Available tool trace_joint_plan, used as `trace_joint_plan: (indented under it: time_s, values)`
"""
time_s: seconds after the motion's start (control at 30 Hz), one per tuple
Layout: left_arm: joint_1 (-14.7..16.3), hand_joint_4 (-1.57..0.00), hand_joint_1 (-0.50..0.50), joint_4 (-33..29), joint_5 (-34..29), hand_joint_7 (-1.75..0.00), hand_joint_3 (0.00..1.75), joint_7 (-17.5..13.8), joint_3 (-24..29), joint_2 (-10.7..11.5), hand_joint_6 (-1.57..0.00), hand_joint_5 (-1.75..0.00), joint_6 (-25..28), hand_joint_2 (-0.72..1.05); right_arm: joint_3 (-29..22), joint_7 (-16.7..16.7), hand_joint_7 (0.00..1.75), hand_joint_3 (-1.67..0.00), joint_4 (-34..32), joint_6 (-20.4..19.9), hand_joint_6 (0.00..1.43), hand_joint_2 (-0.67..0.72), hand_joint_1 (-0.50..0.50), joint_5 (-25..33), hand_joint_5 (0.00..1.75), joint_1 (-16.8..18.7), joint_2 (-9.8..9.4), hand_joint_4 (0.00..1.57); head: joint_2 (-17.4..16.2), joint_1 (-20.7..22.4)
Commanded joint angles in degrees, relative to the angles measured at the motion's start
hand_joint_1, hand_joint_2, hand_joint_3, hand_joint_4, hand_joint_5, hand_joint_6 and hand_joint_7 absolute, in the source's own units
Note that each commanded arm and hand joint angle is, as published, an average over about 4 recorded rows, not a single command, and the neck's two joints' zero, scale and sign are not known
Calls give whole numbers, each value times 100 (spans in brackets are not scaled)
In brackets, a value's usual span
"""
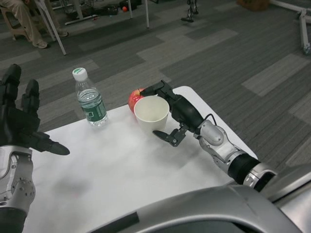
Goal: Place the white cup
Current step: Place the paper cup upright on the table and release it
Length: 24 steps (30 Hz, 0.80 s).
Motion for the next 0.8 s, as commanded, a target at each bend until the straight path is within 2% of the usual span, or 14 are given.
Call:
trace_joint_plan:
  time_s: [0.03,0.17,0.63,0.8]
  values:
    - [-80,0,-37,28,-21,-42,9,-5,20,37,0,-21,-23,-55,179,211,140,-151,314,5,80,-41,-20,23,155,-62,26,88,0,0]
    - [-80,0,-37,37,-21,-42,9,-14,20,32,0,-21,-23,-55,368,338,141,-151,626,-39,80,-41,-21,23,155,-84,61,88,-34,20]
    - [-80,0,-37,50,-21,-42,9,-14,11,32,0,-21,-23,-55,549,453,147,-151,1373,-303,83,-41,-25,14,155,-75,153,91,-116,11]
    - [-80,0,-37,61,-21,-42,9,-9,4,32,0,-21,-23,-55,557,644,152,-151,1459,-320,70,-37,-29,14,162,-75,158,81,-166,17]
